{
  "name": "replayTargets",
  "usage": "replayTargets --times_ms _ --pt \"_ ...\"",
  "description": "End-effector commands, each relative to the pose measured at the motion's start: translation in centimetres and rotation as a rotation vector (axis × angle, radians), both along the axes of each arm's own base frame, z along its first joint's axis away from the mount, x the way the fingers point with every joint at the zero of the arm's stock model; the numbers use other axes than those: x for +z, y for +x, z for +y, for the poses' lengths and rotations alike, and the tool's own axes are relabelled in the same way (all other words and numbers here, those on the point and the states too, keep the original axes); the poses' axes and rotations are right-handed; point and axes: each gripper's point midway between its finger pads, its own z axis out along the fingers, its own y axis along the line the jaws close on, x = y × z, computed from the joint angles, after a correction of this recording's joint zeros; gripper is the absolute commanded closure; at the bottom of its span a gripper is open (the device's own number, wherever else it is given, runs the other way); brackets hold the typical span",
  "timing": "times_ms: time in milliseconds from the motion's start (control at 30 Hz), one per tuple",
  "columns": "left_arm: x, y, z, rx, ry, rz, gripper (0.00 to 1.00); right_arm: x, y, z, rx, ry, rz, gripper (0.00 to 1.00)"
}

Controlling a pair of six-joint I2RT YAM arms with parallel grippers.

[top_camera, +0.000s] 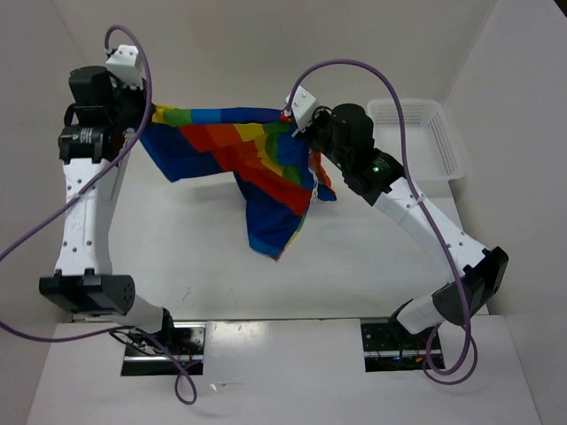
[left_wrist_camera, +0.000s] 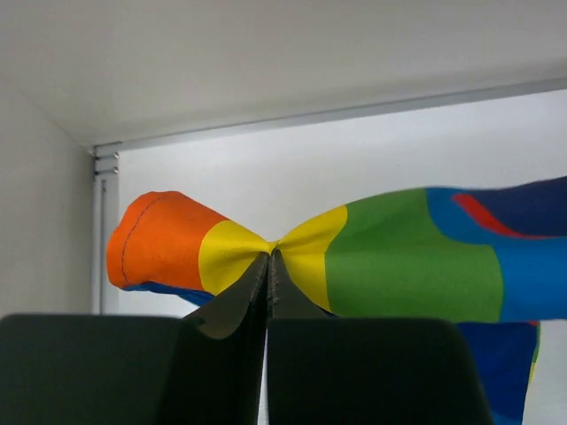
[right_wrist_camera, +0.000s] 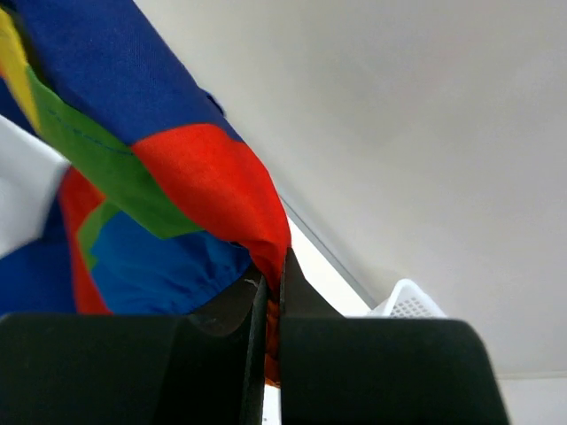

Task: Fold and stack the shorts
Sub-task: Flatten the shorts out

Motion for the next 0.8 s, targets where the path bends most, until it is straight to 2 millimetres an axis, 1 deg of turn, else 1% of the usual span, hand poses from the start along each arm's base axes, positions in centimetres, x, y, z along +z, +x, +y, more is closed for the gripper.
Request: replayTargets --times_ms 0,33,67,100,133,167,200,233,267,300,333,367,400,433,500,533,567,600,633,667,700,733,767 --pt "5.2 -4.5 0.3 0.043 0.027 -0.117 1.00 6.5 -2.2 -1.7 -0.003 0.062 -0.117 1.00" --pt "6.3 -5.7 0.6 0.061 0.034 -0.143 1.00 7.8 -2.7 -1.9 0.006 0.076 -0.119 1.00" --pt "7.2 -6.3 0.7 0.073 0.038 -0.167 1.00 8.7 -3.1 -1.9 0.015 0.082 -0.127 1.00" --pt "9.3 -7.2 1.2 0.101 0.046 -0.214 1.00 9.8 -3.7 -1.7 0.047 0.090 -0.136 1.00" --pt "10.6 -8.0 1.4 0.116 0.050 -0.241 1.00 11.9 -4.7 -2.0 0.064 0.115 -0.153 1.00" --pt "12.3 -9.2 1.9 0.141 0.055 -0.282 1.00 13.1 -5.3 -2.1 0.081 0.124 -0.164 1.00" --pt "14.1 -10.3 2.3 0.171 0.061 -0.329 1.00 15.6 -6.7 -2.2 0.119 0.164 -0.194 1.00" --pt "16.8 -11.7 2.4 0.184 0.063 -0.396 1.00 15.7 -7.5 -2.2 0.142 0.176 -0.160 1.00" --pt "18.1 -12.6 2.5 0.196 0.064 -0.427 1.00 16.3 -8.2 -2.1 0.167 0.194 -0.153 1.00" --pt "19.2 -13.5 2.6 0.206 0.065 -0.452 1.00 17.7 -9.6 -1.8 0.225 0.222 -0.163 1.00" --pt "20.3 -14.4 2.7 0.219 0.066 -0.481 1.00 17.9 -10.3 -1.5 0.259 0.233 -0.147 1.00" --pt "22.3 -16.0 2.6 0.220 0.064 -0.535 1.00 17.9 -11.5 -1.5 0.292 0.255 -0.112 1.00" --pt "23.2 -16.7 2.6 0.220 0.064 -0.564 1.00 18.8 -12.9 -1.3 0.346 0.280 -0.114 1.00" --pt "23.5 -16.9 2.5 0.220 0.063 -0.569 1.00 18.8 -13.3 -0.9 0.364 0.316 -0.081 1.00" --pt "24.5 -16.9 2.5 0.221 0.063 -0.594 1.00 19.7 -14.1 -0.9 0.387 0.364 -0.068 1.00" --pt "24.6 -16.6 2.4 0.210 0.062 -0.596 1.00 20.1 -14.4 -0.7 0.402 0.389 -0.066 1.00" --pt "24.6 -16.2 2.4 0.210 0.062 -0.594 1.00 20.6 -14.7 -0.7 0.407 0.431 -0.053 1.00" --pt "24.8 -15.4 2.3 0.198 0.062 -0.596 1.00 21.5 -15.0 -0.9 0.413 0.458 -0.067 1.00" --pt "25.1 -14.8 2.3 0.198 0.062 -0.603 1.00 21.2 -14.7 -0.6 0.411 0.463 -0.050 1.00" --pt "24.3 -12.9 1.9 0.165 0.060 -0.575 1.00 21.8 -14.5 -0.8 0.395 0.486 -0.067 1.00" --pt "23.7 -11.9 1.7 0.147 0.059 -0.556 1.00 21.7 -14.0 -0.9 0.379 0.489 -0.070 1.00" --pt "22.8 -10.7 1.3 0.121 0.056 -0.529 1.00 21.0 -13.0 -1.1 0.328 0.492 -0.064 1.00" --pt "19.3 -8.1 0.1 0.037 0.043 -0.424 1.00 17.6 -11.1 -0.2 0.291 0.457 0.005 1.00"
